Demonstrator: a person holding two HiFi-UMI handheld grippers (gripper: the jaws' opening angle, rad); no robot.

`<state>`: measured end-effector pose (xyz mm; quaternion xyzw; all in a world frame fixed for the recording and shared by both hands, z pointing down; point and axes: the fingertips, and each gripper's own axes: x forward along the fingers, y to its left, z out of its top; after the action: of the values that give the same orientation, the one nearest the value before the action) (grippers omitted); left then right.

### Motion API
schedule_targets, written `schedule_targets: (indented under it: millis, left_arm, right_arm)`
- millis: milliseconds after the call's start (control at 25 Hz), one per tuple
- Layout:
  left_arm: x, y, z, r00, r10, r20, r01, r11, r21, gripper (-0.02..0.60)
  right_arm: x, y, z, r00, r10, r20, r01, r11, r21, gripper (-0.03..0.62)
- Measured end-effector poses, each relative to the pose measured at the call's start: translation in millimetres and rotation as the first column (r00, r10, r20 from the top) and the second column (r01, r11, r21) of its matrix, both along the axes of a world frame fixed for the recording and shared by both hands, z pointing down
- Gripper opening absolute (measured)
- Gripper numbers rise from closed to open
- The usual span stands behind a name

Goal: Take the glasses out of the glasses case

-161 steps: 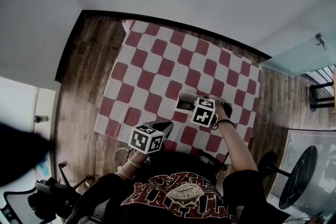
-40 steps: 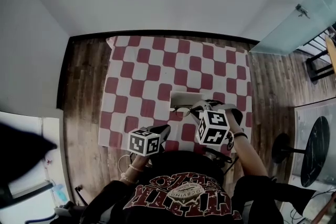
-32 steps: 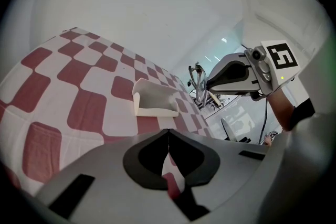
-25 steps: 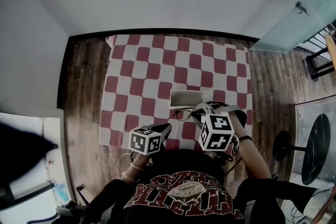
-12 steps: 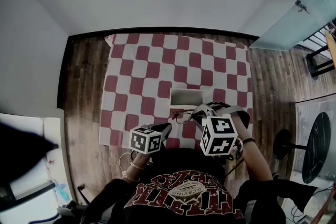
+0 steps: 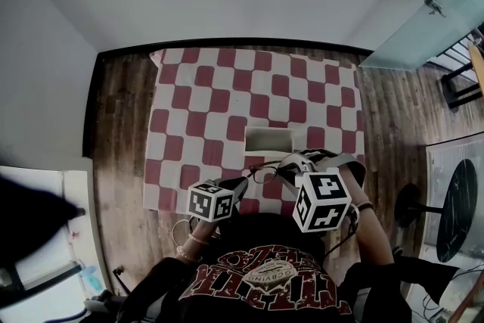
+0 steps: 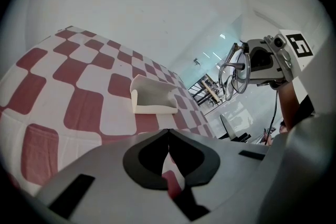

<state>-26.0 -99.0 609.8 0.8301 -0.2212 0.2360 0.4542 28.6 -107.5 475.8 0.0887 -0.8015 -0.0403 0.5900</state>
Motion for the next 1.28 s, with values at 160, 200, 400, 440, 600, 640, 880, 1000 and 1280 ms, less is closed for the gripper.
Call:
schedule_targets:
  millis: [160,200,400,440,600,640,880,1000,1280]
  left_arm:
    - [1.4,1.3,1.1,1.0,0.005,-0.004,-0.005,1.0,-0.007,0.009]
    - [1.4,1.4,1.3,1.0,0.005,-0.004,-0.005,1.0,-0.009,0.009]
    - [1.2,1.6,0.9,1.0,0.007,-0.002,-0.007,1.0,-0.011,0.009]
    - [2.0,2.8,1.0,1.0,0.009,-0.003,-0.009,1.0,-0.013,0.009]
    - [3.2,3.4,0.6,1.0,0.017,-0.002,-0.017,1.0,-0.009,0.009]
    - [3.2,3.0,0.2,1.0,0.019,-0.001,-0.019,1.0,-0.007,0.009]
    - [2.1,2.4,1.3,1.0,0.018,0.004,-0.018,1.0,-0.009,0.009]
    - [3.9,1.7,-0.5,1.0,0.027,0.012,-0.027,1.0,0.006,0.009]
    - [9.6,-3.2,-11.7,0.998,0.056,0.016,-0.057,0.997,0.053,0.009]
  right_arm:
    - [1.5,0.8,-4.9,1.0,0.007,-0.003,-0.007,1.0,0.012,0.029]
    - [1.5,1.1,-6.3,1.0,0.007,-0.001,-0.007,1.0,0.011,0.029]
    - [2.0,5.4,-12.8,1.0,-0.01,0.005,0.01,1.0,-0.01,0.029]
    - [2.6,7.3,-14.0,1.0,-0.014,0.009,0.014,1.0,-0.018,0.029]
    - [3.0,12.8,-20.2,0.999,-0.014,0.036,0.015,0.999,-0.043,0.029]
    - [2.7,14.9,-21.6,0.999,-0.015,0.042,0.017,0.999,-0.051,0.029]
    - [2.7,21.7,-28.0,0.997,0.035,0.066,-0.03,0.996,-0.079,0.029]
    - [5.6,23.7,-29.8,0.996,0.065,0.065,-0.059,0.994,-0.09,0.029]
    - [8.9,21.3,-37.6,0.974,0.186,0.127,-0.174,0.98,-0.099,0.029]
